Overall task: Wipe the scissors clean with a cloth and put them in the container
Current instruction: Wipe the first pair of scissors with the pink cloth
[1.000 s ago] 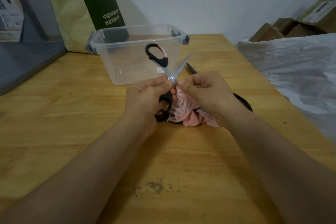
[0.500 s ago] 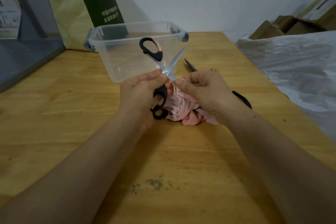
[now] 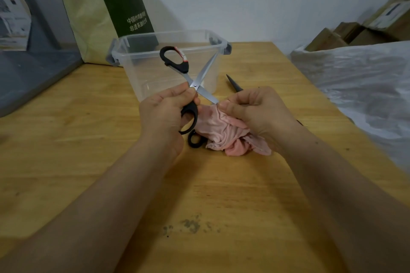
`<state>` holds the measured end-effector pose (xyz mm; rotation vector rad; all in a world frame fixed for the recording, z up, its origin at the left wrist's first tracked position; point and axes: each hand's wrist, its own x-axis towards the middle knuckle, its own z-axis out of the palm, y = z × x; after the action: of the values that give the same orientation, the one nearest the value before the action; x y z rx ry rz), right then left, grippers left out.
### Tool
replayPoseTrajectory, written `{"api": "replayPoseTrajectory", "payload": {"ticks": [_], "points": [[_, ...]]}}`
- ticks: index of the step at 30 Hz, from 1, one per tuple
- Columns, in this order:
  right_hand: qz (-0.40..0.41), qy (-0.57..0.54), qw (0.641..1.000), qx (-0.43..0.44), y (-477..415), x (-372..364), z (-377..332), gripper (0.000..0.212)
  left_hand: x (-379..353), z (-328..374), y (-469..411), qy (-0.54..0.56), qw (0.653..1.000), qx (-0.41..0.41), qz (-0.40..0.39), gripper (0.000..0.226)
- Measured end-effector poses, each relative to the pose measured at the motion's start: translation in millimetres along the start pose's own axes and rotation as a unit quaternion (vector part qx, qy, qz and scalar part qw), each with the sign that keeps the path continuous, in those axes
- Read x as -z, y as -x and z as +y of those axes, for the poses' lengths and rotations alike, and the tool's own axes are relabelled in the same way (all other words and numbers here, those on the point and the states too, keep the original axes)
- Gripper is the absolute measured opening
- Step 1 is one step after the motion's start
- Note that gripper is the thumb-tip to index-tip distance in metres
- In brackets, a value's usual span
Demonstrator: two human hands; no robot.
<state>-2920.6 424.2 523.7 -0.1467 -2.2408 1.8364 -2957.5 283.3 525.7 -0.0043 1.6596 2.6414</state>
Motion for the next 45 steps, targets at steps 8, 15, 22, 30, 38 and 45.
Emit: {"api": "replayPoseTrajectory", "payload": {"ticks": [8,15,22,30,38,45], "points": [[0.073,-0.010,0.996,-0.042,-4.6,7.9,6.4,0.025,4.5,6.0,-11.2,0.050,0.997,-0.021,0.049,0.027],[0.014,-0.136,0.987,-0.089,0.0,2.9,1.9,0.035,0.5,-1.3,-5.9,0.051,0.999,-0.009,-0.016,0.012],[0.064,-0.125,0.985,-0.095,-3.6,6.2,3.7,0.024,7.2,0.9,-4.8,-0.248,0.960,-0.123,-0.030,0.050],[0.046,-0.132,0.978,-0.156,-4.8,10.7,0.5,0.014,26.3,3.1,-22.8,-0.563,0.682,-0.466,-0.034,0.051],[0.056,-0.164,0.976,-0.133,-2.6,15.6,-4.6,0.027,31.0,-1.6,-25.3,-0.547,0.682,-0.481,-0.070,0.025],[0.190,-0.161,0.957,-0.149,-9.1,30.5,-10.8,0.029,6.1,1.6,-2.0,-0.218,0.971,-0.094,-0.020,0.017]]}}
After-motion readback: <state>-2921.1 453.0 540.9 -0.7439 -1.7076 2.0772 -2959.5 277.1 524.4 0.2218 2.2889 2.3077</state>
